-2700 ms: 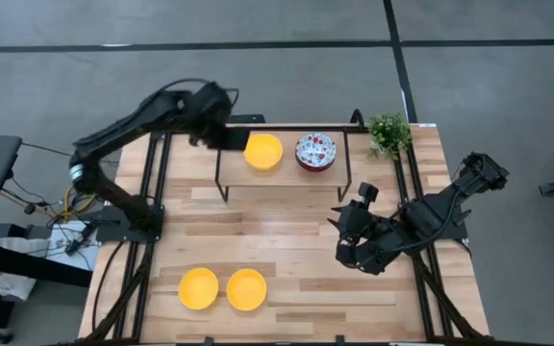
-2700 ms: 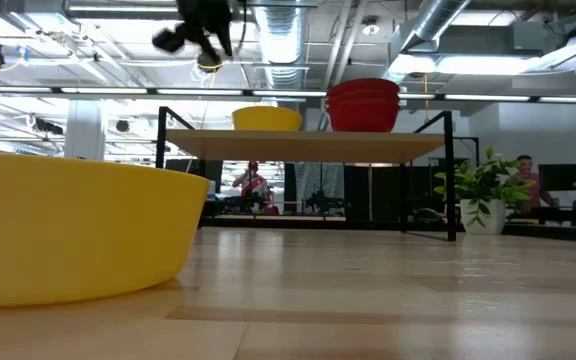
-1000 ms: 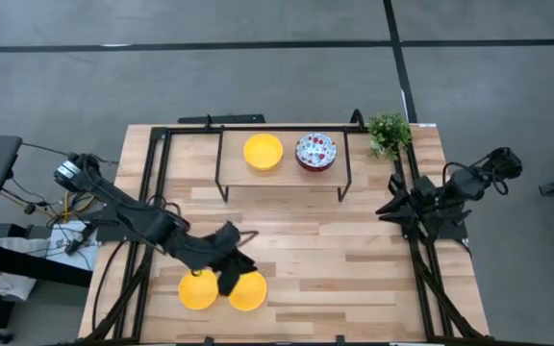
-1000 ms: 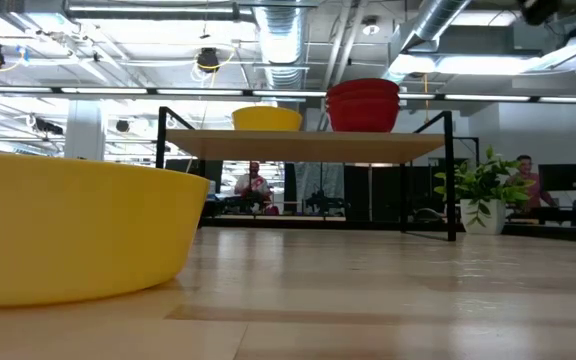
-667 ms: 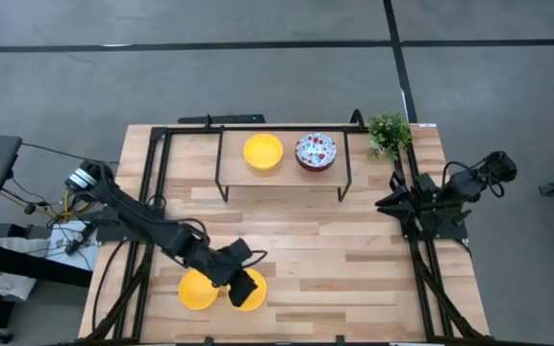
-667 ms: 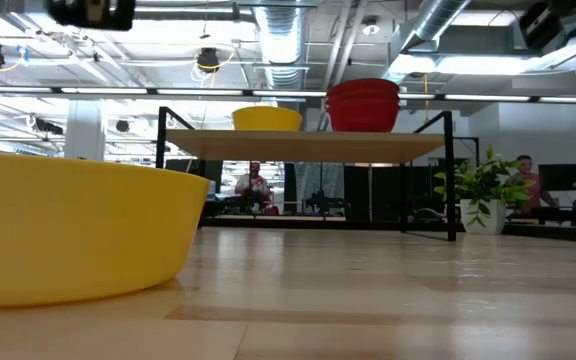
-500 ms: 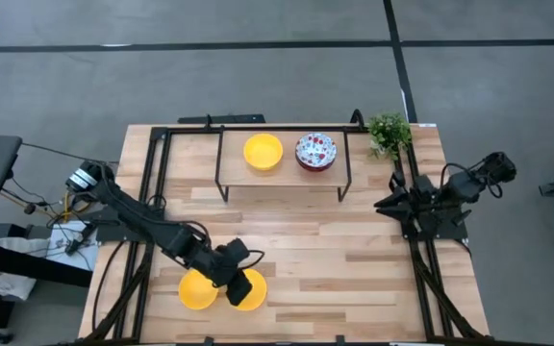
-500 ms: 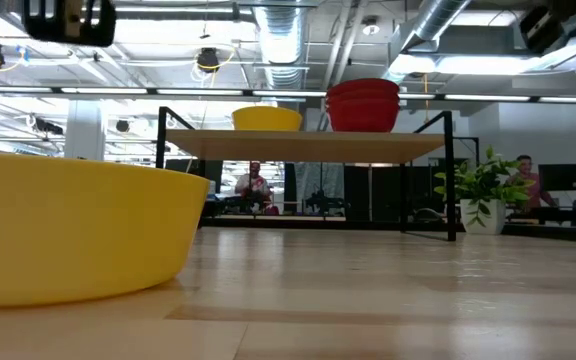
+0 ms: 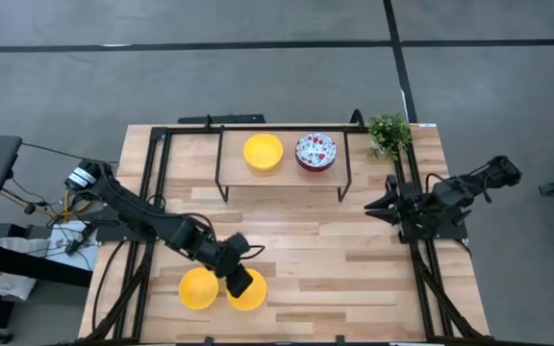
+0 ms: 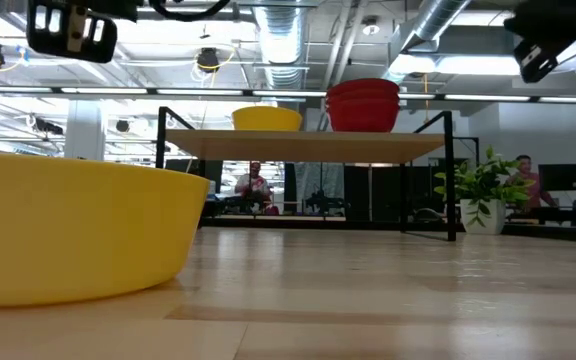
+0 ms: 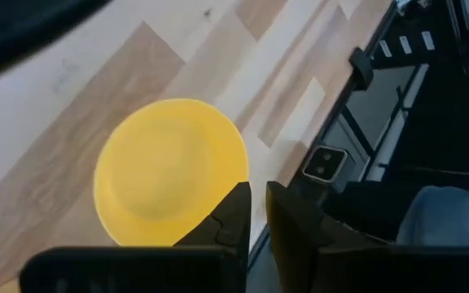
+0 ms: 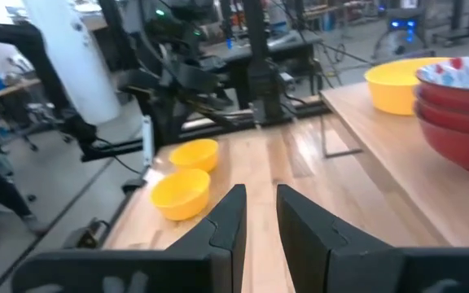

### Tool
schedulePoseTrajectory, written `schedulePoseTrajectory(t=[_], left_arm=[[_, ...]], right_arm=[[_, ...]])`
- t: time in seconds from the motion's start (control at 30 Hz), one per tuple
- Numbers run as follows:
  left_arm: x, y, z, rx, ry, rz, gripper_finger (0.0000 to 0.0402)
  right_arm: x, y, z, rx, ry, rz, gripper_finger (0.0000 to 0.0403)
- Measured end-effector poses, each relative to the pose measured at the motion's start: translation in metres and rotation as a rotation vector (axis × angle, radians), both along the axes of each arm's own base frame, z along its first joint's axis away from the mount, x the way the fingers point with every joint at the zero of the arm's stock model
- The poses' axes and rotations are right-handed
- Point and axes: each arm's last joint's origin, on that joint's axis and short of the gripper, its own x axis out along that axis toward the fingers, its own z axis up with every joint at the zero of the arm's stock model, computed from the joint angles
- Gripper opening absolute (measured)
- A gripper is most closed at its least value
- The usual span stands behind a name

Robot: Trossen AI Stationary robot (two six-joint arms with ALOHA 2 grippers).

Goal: Pick & Place Mini bowls
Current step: Stack the right yellow bowl on the yellow bowl on the shelf

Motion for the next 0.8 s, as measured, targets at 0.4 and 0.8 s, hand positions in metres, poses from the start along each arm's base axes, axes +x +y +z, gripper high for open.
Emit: schedulePoseTrajectory(t=[0.4,0.8], left_arm=[[0.002,0.008,-0.002,-0.012,0.045,0.061,0.0040],[-0.002,0.016,-0.007,-0.055,0.175,0.134,0.0069]], right_arm=[[0.000,-0.005,-0.007,-0.048,0.069,-0.063,0.0061],[0.000,-0.005,-0.007,-0.058,0.064,-0.062,0.0061]])
